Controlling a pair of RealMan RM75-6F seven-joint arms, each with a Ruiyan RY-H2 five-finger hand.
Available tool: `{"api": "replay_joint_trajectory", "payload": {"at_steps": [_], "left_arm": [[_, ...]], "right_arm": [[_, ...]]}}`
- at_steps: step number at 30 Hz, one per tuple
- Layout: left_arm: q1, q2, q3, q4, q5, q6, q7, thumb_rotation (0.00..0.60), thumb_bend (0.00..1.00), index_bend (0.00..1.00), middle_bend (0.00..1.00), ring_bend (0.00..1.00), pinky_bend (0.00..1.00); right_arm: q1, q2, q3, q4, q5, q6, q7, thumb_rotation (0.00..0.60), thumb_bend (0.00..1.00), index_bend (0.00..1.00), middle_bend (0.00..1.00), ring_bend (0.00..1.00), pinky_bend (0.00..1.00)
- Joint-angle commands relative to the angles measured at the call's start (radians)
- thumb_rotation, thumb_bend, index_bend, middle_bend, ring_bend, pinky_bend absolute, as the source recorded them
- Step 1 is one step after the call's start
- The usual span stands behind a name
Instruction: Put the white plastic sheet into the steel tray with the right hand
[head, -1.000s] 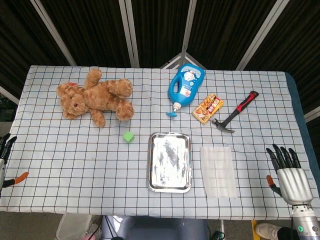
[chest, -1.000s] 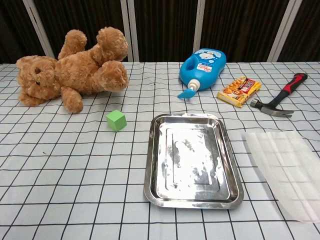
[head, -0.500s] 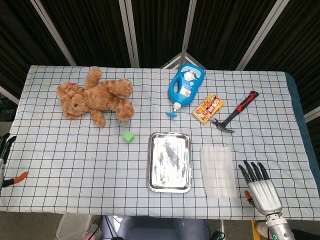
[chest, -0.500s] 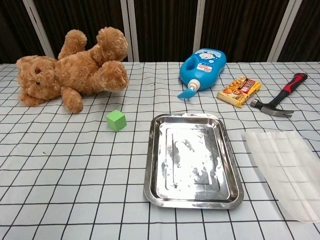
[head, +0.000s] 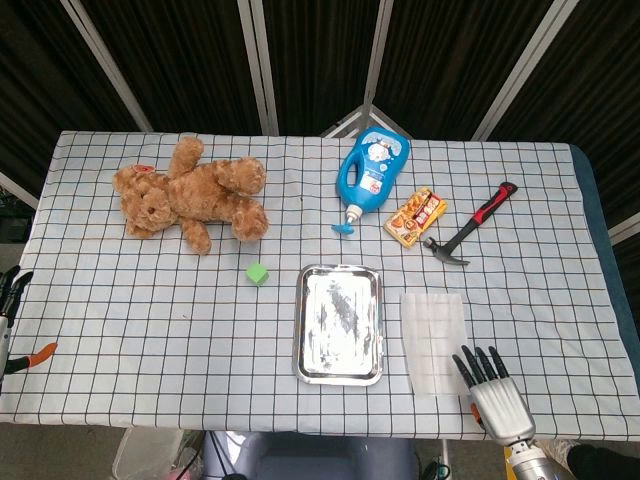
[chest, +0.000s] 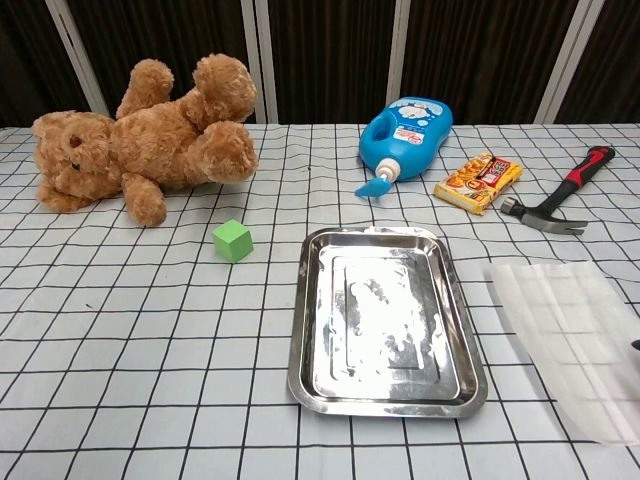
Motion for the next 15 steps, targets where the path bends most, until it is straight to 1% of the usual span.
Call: {"api": "replay_joint_trajectory", "payload": {"at_steps": [1, 5, 15], "left_arm": [[0.000, 0.000, 0.000, 0.000, 0.001, 0.001, 0.000, 0.600, 0.00, 0.00, 0.00, 0.00, 0.00], [0.000, -0.001, 0.002, 0.001, 0.005, 0.001, 0.000, 0.600, 0.00, 0.00, 0.00, 0.00, 0.00], [0.000, 0.000, 0.002, -0.001, 0.004, 0.001, -0.001, 0.600, 0.00, 0.00, 0.00, 0.00, 0.00]], "right_arm": [[0.002, -0.013, 0.010, 0.020, 0.013, -0.008, 0.000, 0.600, 0.41, 0.00, 0.00, 0.00, 0.00], [0.007, -0.023, 0.021, 0.048, 0.026, -0.014, 0.000, 0.600, 0.41, 0.00, 0.00, 0.00, 0.00], [0.010, -0.028, 0.028, 0.067, 0.039, -0.018, 0.002, 0.600, 0.41, 0.00, 0.00, 0.00, 0.00]]}}
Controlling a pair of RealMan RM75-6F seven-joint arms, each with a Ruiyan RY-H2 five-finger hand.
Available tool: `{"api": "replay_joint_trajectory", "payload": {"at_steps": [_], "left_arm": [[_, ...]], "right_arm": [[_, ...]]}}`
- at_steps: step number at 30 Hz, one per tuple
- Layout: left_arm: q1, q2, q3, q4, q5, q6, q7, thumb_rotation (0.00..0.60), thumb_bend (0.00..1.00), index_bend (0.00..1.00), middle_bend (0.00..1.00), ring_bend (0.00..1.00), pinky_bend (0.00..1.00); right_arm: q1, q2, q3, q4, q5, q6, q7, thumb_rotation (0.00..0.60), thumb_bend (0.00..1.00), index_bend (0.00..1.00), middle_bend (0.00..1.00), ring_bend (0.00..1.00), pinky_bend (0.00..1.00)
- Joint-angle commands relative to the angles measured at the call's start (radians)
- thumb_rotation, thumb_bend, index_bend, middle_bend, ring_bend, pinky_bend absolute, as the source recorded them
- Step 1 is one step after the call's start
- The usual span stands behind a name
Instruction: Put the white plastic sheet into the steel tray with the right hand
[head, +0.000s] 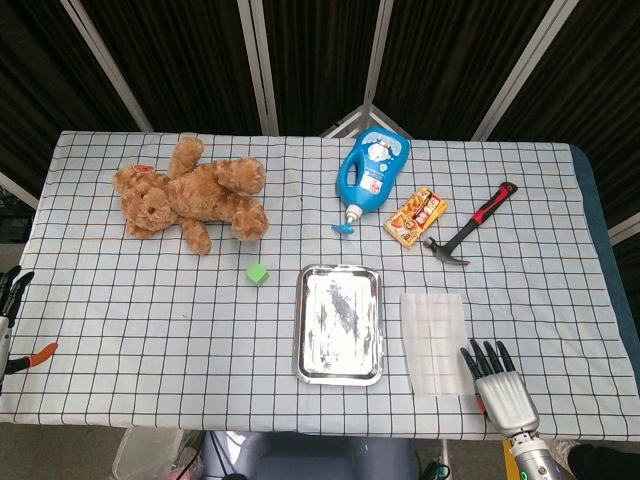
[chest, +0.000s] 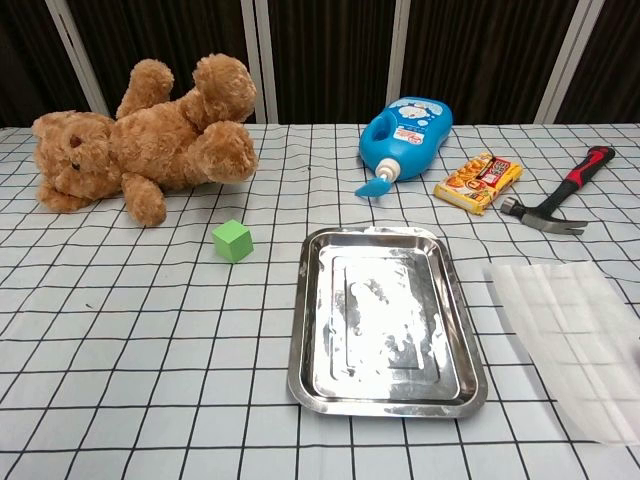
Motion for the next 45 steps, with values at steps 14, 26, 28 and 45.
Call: {"api": "replay_joint_trajectory", "payload": {"at_steps": [14, 26, 28, 45], "left_arm": [[0.000, 0.000, 0.001, -0.001, 0.001, -0.001, 0.000, 0.600, 0.00, 0.00, 0.00, 0.00, 0.00], [0.000, -0.002, -0.001, -0.002, -0.006, -0.003, 0.005, 0.600, 0.00, 0.00, 0.00, 0.00, 0.00], [-0.001, -0.001, -0.001, -0.003, -0.007, -0.004, 0.005, 0.600, 0.00, 0.00, 0.00, 0.00, 0.00], [-0.003, 0.000, -0.004, 0.000, -0.013, -0.009, -0.004, 0.600, 0.00, 0.00, 0.00, 0.00, 0.00]], "right_arm": [[0.013, -0.021, 0.018, -0.006, -0.014, 0.020, 0.028, 0.600, 0.41, 0.00, 0.00, 0.00, 0.00], [0.028, -0.030, 0.010, -0.007, -0.071, 0.047, 0.079, 0.600, 0.46, 0.29, 0.04, 0.00, 0.00], [0.031, -0.040, 0.011, 0.005, -0.081, 0.054, 0.098, 0.600, 0.46, 0.37, 0.07, 0.00, 0.00], [0.048, -0.112, 0.008, 0.073, -0.146, 0.100, 0.210, 0.600, 0.52, 0.63, 0.19, 0.01, 0.00]]}}
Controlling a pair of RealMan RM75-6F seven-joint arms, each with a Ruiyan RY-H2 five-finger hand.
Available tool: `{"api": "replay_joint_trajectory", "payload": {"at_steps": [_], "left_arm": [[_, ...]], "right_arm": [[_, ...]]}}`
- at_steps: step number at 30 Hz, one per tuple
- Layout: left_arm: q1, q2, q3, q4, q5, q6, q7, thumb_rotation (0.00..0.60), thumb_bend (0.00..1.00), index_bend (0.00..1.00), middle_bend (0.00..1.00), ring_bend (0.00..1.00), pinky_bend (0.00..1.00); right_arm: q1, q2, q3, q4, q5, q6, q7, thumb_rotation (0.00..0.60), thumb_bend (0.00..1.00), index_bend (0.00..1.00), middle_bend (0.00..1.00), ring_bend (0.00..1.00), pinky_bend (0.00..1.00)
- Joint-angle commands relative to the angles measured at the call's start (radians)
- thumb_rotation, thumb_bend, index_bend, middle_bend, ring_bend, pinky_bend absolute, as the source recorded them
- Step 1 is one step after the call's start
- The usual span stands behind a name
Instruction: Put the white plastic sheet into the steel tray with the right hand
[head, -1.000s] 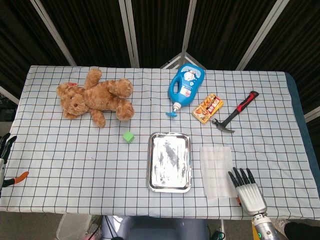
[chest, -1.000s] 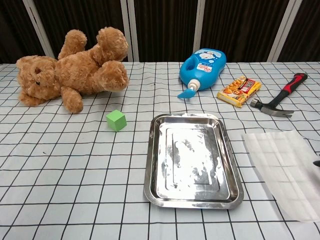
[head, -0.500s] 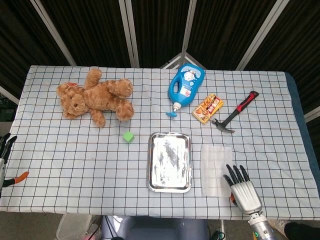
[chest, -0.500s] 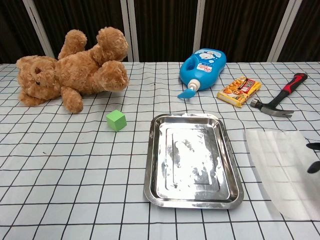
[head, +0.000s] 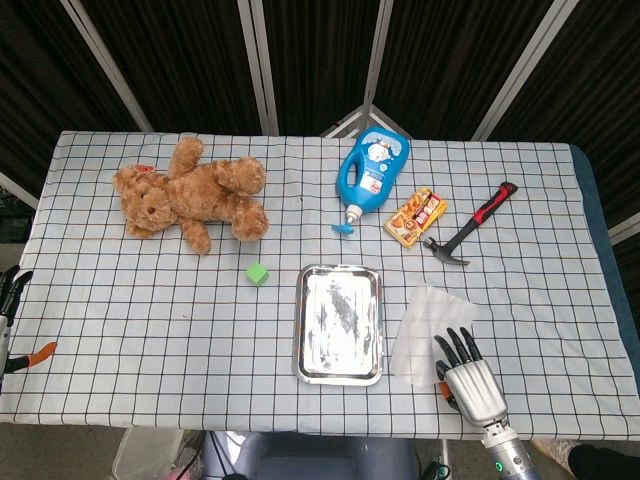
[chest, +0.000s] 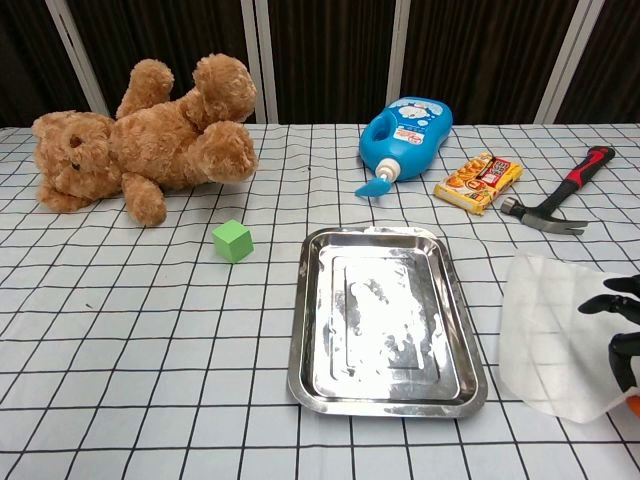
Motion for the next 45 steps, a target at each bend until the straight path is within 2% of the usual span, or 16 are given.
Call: {"api": "replay_joint_trajectory", "payload": {"at_steps": [1, 9, 17, 20, 27, 31, 37, 45], "left_arm": [[0.000, 0.000, 0.000, 0.000, 0.001, 0.000, -0.001, 0.600, 0.00, 0.00, 0.00, 0.00, 0.00], [0.000, 0.000, 0.000, 0.000, 0.001, 0.001, 0.000, 0.600, 0.00, 0.00, 0.00, 0.00, 0.00], [0.000, -0.001, -0.001, -0.001, -0.001, 0.002, 0.002, 0.600, 0.00, 0.00, 0.00, 0.00, 0.00], [0.000, -0.001, -0.001, -0.001, -0.002, 0.000, 0.001, 0.600, 0.00, 0.00, 0.00, 0.00, 0.00], [-0.002, 0.002, -0.003, -0.001, -0.008, -0.005, -0.004, 0.600, 0.00, 0.00, 0.00, 0.00, 0.00], [-0.004, 0.003, -0.004, -0.001, -0.011, -0.011, -0.007, 0.600, 0.00, 0.00, 0.00, 0.00, 0.00], [-0.006, 0.004, -0.002, 0.000, -0.008, -0.015, -0.008, 0.600, 0.00, 0.00, 0.00, 0.00, 0.00], [-0.005, 0.004, -0.001, -0.002, -0.006, -0.011, -0.007, 0.600, 0.00, 0.00, 0.00, 0.00, 0.00]], "right_arm": [[0.001, 0.000, 0.002, 0.002, -0.005, 0.011, 0.013, 0.600, 0.52, 0.63, 0.19, 0.01, 0.00], [0.017, 0.029, 0.020, -0.038, -0.052, 0.071, 0.057, 0.600, 0.53, 0.65, 0.21, 0.01, 0.00], [0.091, 0.098, 0.083, -0.201, -0.154, 0.129, 0.079, 0.600, 0.53, 0.65, 0.21, 0.02, 0.00], [0.129, 0.107, 0.104, -0.266, -0.188, 0.113, 0.068, 0.600, 0.53, 0.65, 0.21, 0.02, 0.00], [0.199, 0.090, 0.144, -0.392, -0.186, 0.025, 0.018, 0.600, 0.53, 0.65, 0.21, 0.02, 0.00], [0.222, 0.065, 0.146, -0.442, -0.182, -0.006, 0.009, 0.600, 0.53, 0.65, 0.21, 0.02, 0.00], [0.207, 0.017, 0.101, -0.432, -0.172, 0.000, 0.039, 0.600, 0.53, 0.65, 0.21, 0.02, 0.00], [0.184, -0.025, 0.044, -0.262, -0.155, 0.014, 0.135, 0.600, 0.53, 0.65, 0.21, 0.02, 0.00]]}}
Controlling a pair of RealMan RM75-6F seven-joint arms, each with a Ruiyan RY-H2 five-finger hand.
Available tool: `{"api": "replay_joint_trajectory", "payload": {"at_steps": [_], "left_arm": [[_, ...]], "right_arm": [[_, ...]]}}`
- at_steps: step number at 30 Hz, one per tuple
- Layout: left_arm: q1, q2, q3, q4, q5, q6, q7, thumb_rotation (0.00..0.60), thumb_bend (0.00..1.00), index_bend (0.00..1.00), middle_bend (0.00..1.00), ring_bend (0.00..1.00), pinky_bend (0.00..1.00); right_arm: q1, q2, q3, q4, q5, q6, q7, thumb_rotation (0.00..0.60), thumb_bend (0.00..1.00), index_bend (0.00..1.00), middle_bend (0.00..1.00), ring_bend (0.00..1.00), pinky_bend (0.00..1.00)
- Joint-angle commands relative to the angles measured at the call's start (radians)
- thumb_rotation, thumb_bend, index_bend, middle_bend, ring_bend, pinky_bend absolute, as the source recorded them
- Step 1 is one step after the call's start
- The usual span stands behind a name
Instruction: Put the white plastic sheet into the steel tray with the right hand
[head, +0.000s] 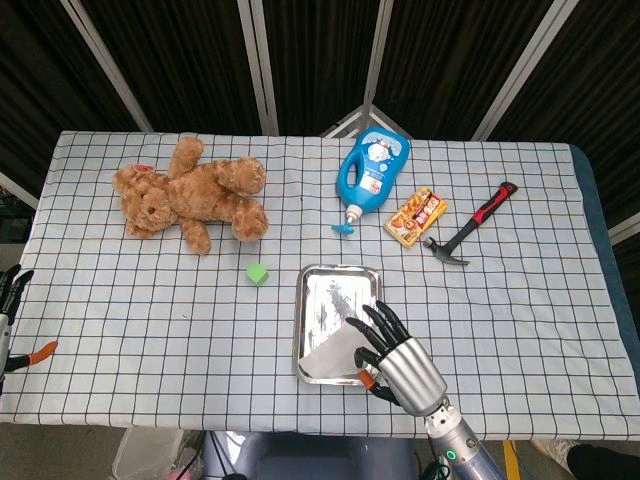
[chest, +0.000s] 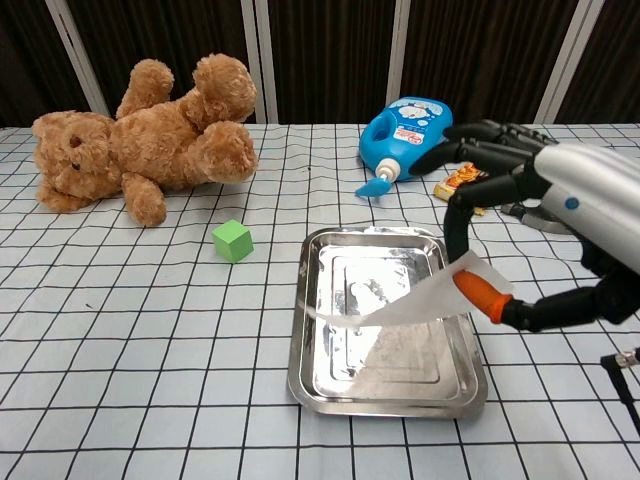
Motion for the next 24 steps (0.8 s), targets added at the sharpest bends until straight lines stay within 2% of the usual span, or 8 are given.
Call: {"api": "replay_joint_trajectory", "payload": {"at_steps": [1, 5, 14, 18, 24], "left_arm": [[0.000, 0.000, 0.000, -0.001, 0.000, 0.000, 0.001, 0.600, 0.00, 0.00, 0.00, 0.00, 0.00], [0.000, -0.001, 0.000, -0.001, -0.001, -0.001, 0.003, 0.600, 0.00, 0.00, 0.00, 0.00, 0.00], [-0.004, -0.001, -0.003, -0.001, -0.013, -0.010, 0.007, 0.600, 0.00, 0.00, 0.00, 0.00, 0.00], [-0.002, 0.001, -0.006, -0.003, -0.020, -0.008, 0.005, 0.600, 0.00, 0.00, 0.00, 0.00, 0.00], [-0.002, 0.002, -0.012, -0.004, -0.035, -0.010, 0.005, 0.600, 0.00, 0.00, 0.00, 0.00, 0.00]], "right_arm": [[-0.010, -0.023, -0.027, 0.086, 0.020, 0.001, 0.065, 0.600, 0.53, 0.65, 0.21, 0.02, 0.00], [-0.006, -0.030, -0.035, 0.154, 0.044, -0.022, 0.115, 0.600, 0.53, 0.65, 0.21, 0.02, 0.00], [0.039, -0.040, -0.053, 0.288, 0.003, -0.022, 0.275, 0.600, 0.53, 0.67, 0.22, 0.02, 0.00], [0.073, -0.075, -0.055, 0.362, -0.047, 0.012, 0.378, 0.600, 0.53, 0.67, 0.22, 0.02, 0.00], [0.112, -0.131, -0.051, 0.441, -0.085, 0.034, 0.442, 0.600, 0.53, 0.67, 0.22, 0.02, 0.00]]}}
